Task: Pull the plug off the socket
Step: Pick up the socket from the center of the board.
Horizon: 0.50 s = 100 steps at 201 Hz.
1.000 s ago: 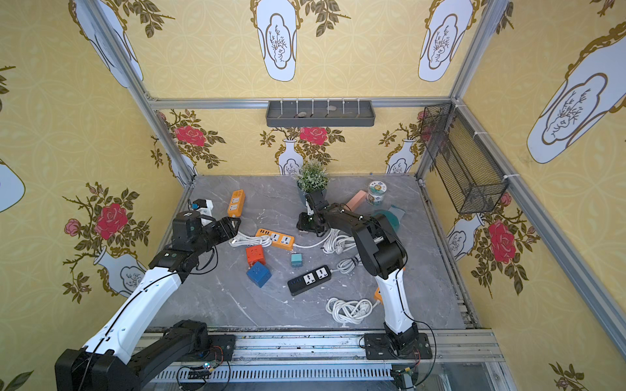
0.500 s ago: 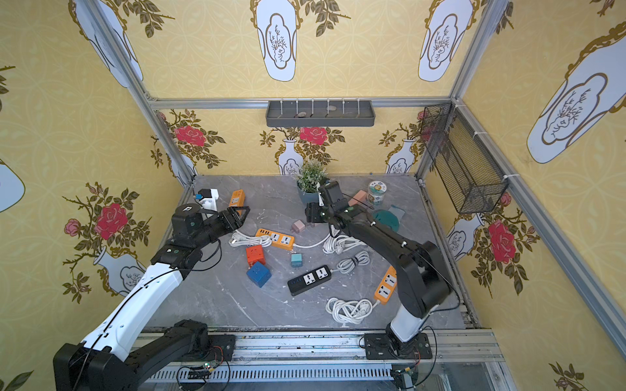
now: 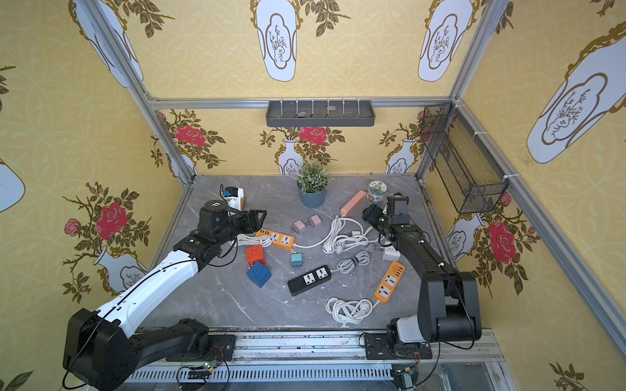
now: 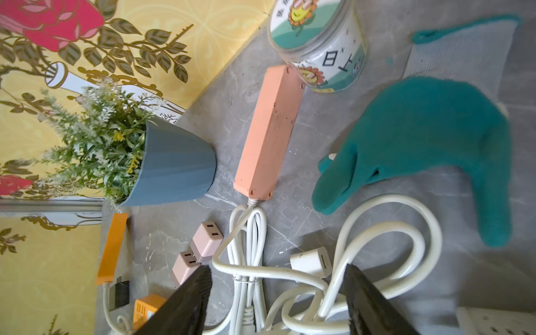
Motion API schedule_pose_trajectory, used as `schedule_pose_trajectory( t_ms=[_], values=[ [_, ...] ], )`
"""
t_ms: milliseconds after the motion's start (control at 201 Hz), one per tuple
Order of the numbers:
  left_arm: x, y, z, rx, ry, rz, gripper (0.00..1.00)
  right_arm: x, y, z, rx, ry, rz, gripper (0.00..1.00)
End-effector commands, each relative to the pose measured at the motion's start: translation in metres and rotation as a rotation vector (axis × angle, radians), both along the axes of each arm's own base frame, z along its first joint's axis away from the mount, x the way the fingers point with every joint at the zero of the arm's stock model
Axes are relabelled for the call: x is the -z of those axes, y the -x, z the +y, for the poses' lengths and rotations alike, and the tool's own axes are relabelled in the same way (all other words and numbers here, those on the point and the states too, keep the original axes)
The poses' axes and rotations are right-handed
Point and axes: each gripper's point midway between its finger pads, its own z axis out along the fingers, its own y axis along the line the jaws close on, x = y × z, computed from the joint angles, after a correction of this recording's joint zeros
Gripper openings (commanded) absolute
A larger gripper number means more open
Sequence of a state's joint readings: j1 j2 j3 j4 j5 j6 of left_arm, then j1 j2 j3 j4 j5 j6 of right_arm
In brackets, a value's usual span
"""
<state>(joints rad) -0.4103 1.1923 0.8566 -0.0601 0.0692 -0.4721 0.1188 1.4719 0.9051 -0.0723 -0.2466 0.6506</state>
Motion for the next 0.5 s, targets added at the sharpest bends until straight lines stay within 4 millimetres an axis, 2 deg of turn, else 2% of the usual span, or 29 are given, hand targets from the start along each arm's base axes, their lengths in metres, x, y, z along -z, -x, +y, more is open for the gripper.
schedule_pose_trajectory(
  t_ms=[0,20,85,269,408,493],
  values=[
    [0.021,-0.009,0.042,-0.204,-0.132,0.029,0.97,0.010,-0.020,0.013,-0.016,-0.076,0.052,0.76],
    [0.025,-0.009,0.049,-0.242,-0.144,0.045,1.00,0.016,-0.024,0.012,-0.007,-0.072,0.076,0.76],
    [0.033,-0.010,0.063,-0.286,-0.159,0.068,1.00,0.031,-0.037,0.013,0.015,-0.057,0.133,0.76],
    [0.039,-0.015,0.070,-0.274,-0.114,0.086,1.00,0.070,-0.078,0.009,0.179,0.086,0.324,0.78],
    [0.033,-0.020,0.070,-0.254,-0.144,0.065,1.00,0.079,-0.111,0.029,0.178,0.175,0.364,0.80],
    [0.032,-0.023,0.072,-0.255,-0.159,0.057,1.00,0.088,-0.122,0.034,0.198,0.211,0.414,0.81]
  ],
)
